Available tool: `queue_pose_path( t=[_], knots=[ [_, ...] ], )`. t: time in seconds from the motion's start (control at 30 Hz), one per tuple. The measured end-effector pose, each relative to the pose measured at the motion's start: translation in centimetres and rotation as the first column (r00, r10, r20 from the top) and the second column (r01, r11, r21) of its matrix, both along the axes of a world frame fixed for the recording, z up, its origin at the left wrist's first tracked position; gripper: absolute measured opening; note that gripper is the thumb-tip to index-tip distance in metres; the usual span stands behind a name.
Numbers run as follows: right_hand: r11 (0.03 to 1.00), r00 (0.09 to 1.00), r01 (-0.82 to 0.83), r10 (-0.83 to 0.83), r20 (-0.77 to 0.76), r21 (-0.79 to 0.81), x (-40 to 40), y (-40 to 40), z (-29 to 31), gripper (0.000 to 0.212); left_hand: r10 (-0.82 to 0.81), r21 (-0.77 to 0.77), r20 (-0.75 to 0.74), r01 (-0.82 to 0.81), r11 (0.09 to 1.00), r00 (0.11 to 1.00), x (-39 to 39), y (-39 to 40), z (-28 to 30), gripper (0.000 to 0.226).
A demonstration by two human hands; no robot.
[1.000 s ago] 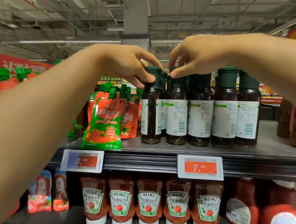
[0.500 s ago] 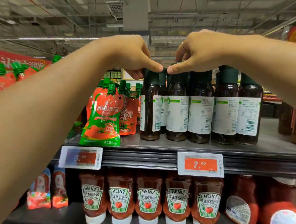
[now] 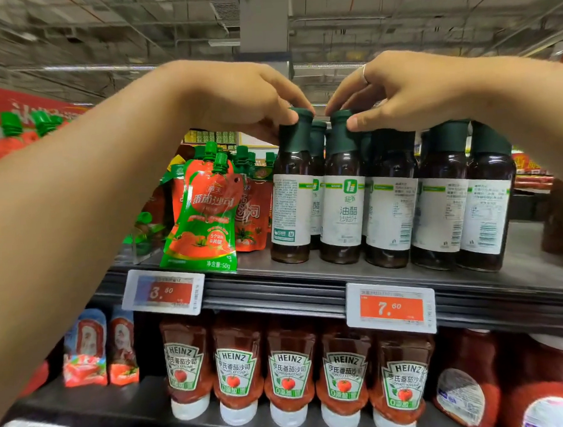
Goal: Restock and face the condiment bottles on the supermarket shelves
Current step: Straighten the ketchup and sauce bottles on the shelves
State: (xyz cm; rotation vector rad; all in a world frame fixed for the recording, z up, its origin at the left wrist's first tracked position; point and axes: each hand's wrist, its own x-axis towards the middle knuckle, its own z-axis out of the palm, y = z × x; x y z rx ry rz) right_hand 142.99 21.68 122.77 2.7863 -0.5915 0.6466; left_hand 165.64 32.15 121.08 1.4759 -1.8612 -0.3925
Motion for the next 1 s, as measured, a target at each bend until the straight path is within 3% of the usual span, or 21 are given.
queue_pose_path(
  t=[0.07, 0.1, 0.17, 0.23, 0.37, 0.47, 0.57, 0.73, 1.0],
  knots=[
    [1.000, 1.000, 0.010, -0.010, 0.012, -0.014, 0.0, 0.3, -0.1, 0.029, 0.061, -0.037, 0.114, -0.057, 0.998, 0.992, -0.3, 0.2, -0.1, 0.025],
    [0.999, 0.999, 0.035, -0.034, 0.019, -0.039, 0.1, 0.3, -0.1, 0.035, 0.145, -0.089, 0.185, -0.131, 0.987, 0.972, -0.4, 0.2, -0.1, 0.035],
    [0.986, 0.993, 0.118, -0.116, 0.021, -0.120, 0.4, 0.1, -0.1, 0.054, 0.368, -0.259, 0.297, -0.296, 0.919, 0.881, -0.6, -0.1, 0.0, 0.056],
    [0.968, 0.985, 0.174, -0.174, 0.013, -0.183, 0.7, 0.0, -0.4, 0.066, 0.477, -0.359, 0.373, -0.350, 0.865, 0.796, -0.8, -0.4, 0.1, 0.065],
    [0.970, 0.987, 0.162, -0.161, 0.020, -0.180, 1.0, -0.1, -0.6, 0.066, 0.353, -0.261, 0.387, -0.266, 0.928, 0.852, -0.8, -0.3, 0.2, 0.047],
    [0.985, 0.992, 0.124, -0.123, 0.015, -0.122, 0.7, -0.4, -0.5, 0.059, 0.098, -0.129, 0.251, -0.067, 0.989, 0.963, -0.7, -0.2, 0.1, 0.025],
    [0.991, 0.995, 0.098, -0.097, 0.017, -0.086, 0.5, -0.5, -0.5, 0.053, -0.035, -0.056, 0.190, 0.046, 0.997, 0.981, -0.4, -0.1, 0.2, 0.023],
    [0.994, 0.997, 0.073, -0.073, 0.004, -0.080, 0.3, -0.2, -0.6, 0.050, -0.044, -0.037, 0.190, 0.052, 0.998, 0.981, -0.1, -0.2, 0.4, 0.031],
    [0.960, 0.988, 0.151, -0.137, 0.076, -0.236, 0.8, 0.0, -0.4, 0.079, -0.032, -0.038, 0.186, 0.040, 0.998, 0.982, -0.1, -0.4, 0.2, 0.034]
  ],
)
